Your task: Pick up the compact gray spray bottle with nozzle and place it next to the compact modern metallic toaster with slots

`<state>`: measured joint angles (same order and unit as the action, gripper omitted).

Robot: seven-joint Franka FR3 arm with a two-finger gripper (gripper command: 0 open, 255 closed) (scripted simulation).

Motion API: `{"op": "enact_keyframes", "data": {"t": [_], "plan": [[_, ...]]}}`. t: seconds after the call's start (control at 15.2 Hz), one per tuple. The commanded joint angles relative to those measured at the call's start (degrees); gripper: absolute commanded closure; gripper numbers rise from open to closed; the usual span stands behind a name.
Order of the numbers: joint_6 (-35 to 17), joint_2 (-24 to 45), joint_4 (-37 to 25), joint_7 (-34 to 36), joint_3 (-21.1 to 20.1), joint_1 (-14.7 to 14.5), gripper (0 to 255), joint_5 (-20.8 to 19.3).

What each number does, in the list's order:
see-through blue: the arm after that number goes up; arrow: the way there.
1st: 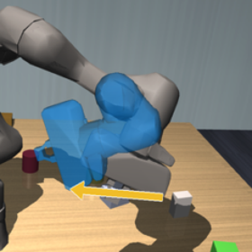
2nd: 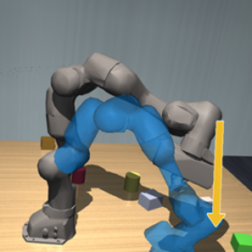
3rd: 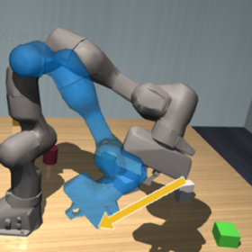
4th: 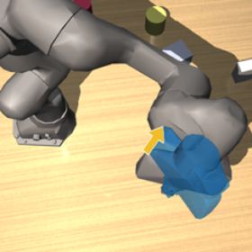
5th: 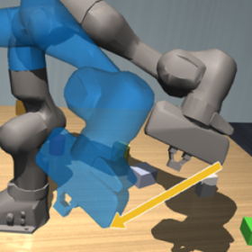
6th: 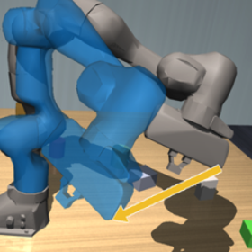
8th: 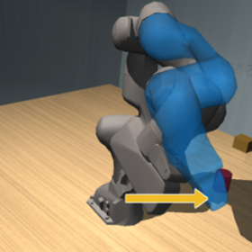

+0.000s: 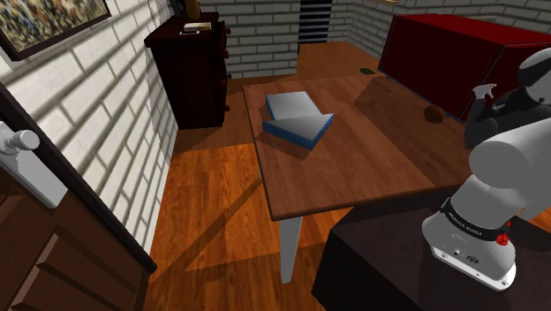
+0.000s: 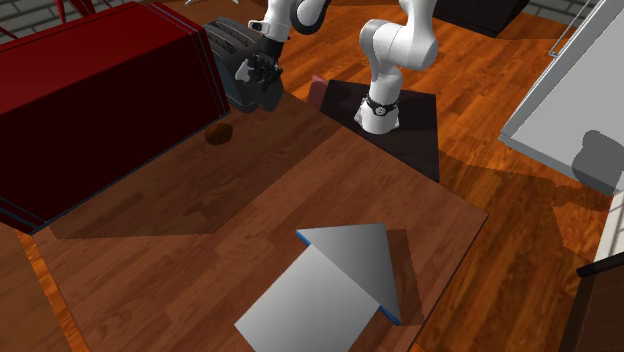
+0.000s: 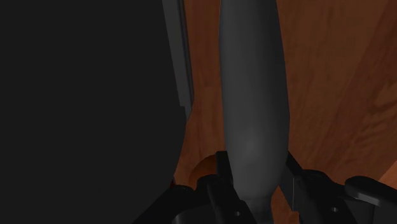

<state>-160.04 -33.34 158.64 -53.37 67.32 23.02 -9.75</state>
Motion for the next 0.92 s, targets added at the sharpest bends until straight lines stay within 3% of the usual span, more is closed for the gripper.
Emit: {"op": "enact_keyframes", "data": {"t": [0.0,0.53,0.59,0.86], "plan": [[-1.89,0.92,0.34,-1.0,2.43,-2.13,255,0.49],[-2.64,1.28,0.46,-1.43,3.51,-3.08,255,0.71],[-2.84,1.35,0.58,-1.38,3.53,-3.19,0,0.74],[-2.89,1.45,0.43,-1.46,3.8,-3.52,0,0.83]]}}
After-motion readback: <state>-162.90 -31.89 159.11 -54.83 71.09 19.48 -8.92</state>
